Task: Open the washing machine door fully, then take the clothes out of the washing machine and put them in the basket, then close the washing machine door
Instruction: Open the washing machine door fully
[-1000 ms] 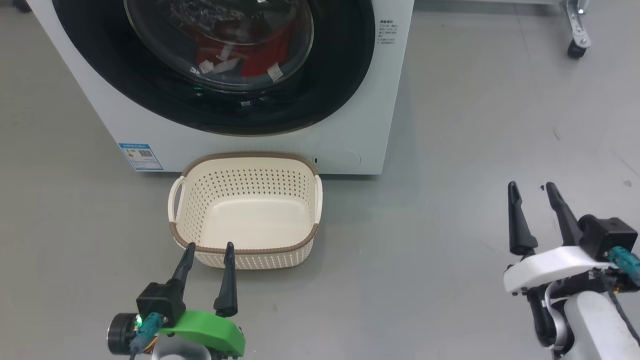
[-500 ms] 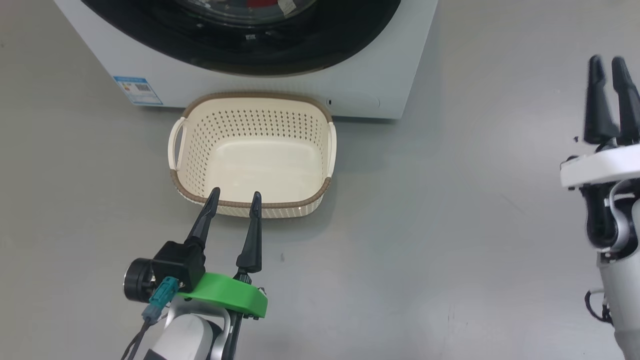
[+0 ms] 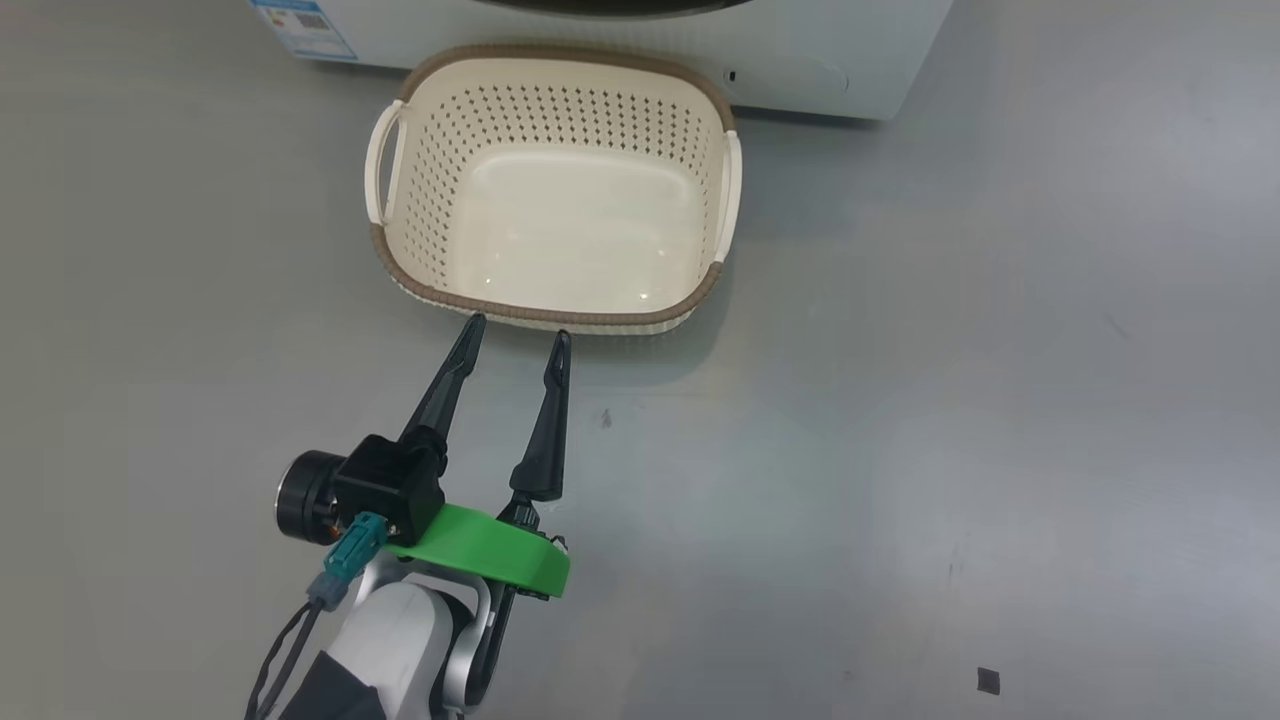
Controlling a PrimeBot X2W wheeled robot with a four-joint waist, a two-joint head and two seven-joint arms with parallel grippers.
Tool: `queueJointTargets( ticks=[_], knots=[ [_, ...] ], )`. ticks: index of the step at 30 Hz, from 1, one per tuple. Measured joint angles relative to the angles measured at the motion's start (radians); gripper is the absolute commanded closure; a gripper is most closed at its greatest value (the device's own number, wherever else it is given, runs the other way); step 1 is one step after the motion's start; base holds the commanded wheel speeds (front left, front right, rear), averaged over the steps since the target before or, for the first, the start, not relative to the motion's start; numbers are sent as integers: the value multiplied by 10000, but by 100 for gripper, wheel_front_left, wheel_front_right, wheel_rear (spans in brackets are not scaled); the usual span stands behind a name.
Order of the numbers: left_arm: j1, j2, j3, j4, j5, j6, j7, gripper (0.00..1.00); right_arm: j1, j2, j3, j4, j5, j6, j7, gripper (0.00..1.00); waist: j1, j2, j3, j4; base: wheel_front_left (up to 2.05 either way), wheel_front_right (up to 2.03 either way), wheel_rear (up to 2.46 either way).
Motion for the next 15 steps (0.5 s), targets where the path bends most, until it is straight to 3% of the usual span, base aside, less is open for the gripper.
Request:
queueJointTargets(
  ticks=[10,15],
  knots=[
    [-548,-10,-420,-102,-311,0,0,0,-1923,336,-715,500,2288,-23,1430,100,1,0,962,680,0,0,0],
    [-632,-12,-686,-121,-422,0,0,0,-2930,347,-909,821,2917,-270,2075,100,0,0,1349,1034,0,0,0]
  ],
)
